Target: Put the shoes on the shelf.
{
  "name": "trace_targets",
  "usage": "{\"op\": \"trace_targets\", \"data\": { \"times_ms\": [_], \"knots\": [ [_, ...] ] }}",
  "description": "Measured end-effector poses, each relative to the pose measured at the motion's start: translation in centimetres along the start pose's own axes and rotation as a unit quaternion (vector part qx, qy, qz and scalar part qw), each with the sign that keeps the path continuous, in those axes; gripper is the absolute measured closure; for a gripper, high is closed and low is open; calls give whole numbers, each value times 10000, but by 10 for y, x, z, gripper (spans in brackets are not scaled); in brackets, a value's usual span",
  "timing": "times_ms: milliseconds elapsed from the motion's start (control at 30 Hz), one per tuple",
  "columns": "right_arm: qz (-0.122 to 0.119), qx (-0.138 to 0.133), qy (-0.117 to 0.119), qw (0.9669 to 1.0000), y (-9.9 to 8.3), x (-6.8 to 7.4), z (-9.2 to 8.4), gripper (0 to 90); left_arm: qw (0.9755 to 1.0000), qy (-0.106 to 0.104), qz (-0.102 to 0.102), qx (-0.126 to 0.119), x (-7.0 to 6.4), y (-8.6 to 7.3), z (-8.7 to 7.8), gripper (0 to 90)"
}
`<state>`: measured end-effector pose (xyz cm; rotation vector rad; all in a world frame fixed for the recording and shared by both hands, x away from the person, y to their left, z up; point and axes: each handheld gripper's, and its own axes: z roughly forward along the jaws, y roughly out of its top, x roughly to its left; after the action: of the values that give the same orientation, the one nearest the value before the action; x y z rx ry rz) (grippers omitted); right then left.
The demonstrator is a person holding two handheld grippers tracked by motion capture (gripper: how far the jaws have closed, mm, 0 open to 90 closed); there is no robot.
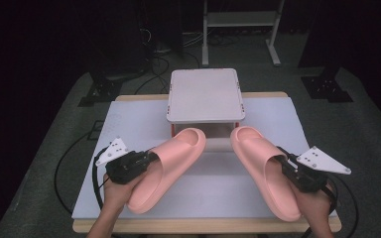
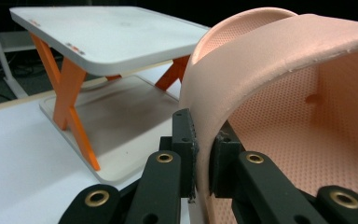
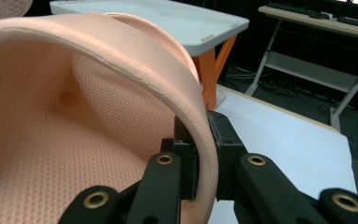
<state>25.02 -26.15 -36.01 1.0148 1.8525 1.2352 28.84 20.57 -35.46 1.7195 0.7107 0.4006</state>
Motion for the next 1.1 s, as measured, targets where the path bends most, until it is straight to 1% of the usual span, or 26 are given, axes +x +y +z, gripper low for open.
{"op": "trace_targets", "data": {
  "times_ms": [100,200,367,467,567,633,733,800,833,867,967,1067,1100],
  "knots": [
    [-17,-49,9,10000,10,0,1,827,10000,7,26,-30,1,9,1,833],
    [-17,-65,13,10000,14,0,2,827,10000,19,48,-55,2,13,2,833],
    [-48,-179,-62,9998,25,-1,4,828,9999,49,92,-128,3,23,4,833],
    [-41,-212,-95,9997,28,-2,4,828,9998,64,93,-150,3,25,5,833],
    [-48,-266,-146,9995,32,-2,6,829,9998,97,116,-114,5,28,6,833],
    [-39,-295,-196,9994,35,-2,7,829,9998,105,61,-141,7,29,8,833],
    [-22,-392,-244,9989,41,-3,10,830,9998,164,44,-121,10,31,8,833],
    [-11,-406,-270,9988,43,-2,11,830,9998,182,47,-105,10,31,9,834],
    [17,-456,-321,9984,47,-1,14,830,9997,199,52,-95,11,32,9,833],
    [17,-456,-321,9984,47,-1,14,830,9997,220,42,-95,12,32,9,833],
    [81,-578,-368,9976,53,1,19,830,9996,273,-11,-76,17,35,11,833],
    [114,-620,-371,9973,55,1,23,830,9995,305,-12,-68,19,36,13,833],
    [170,-640,-386,9971,58,2,26,830,9995,321,-30,-57,20,37,13,833]
  ]
}}
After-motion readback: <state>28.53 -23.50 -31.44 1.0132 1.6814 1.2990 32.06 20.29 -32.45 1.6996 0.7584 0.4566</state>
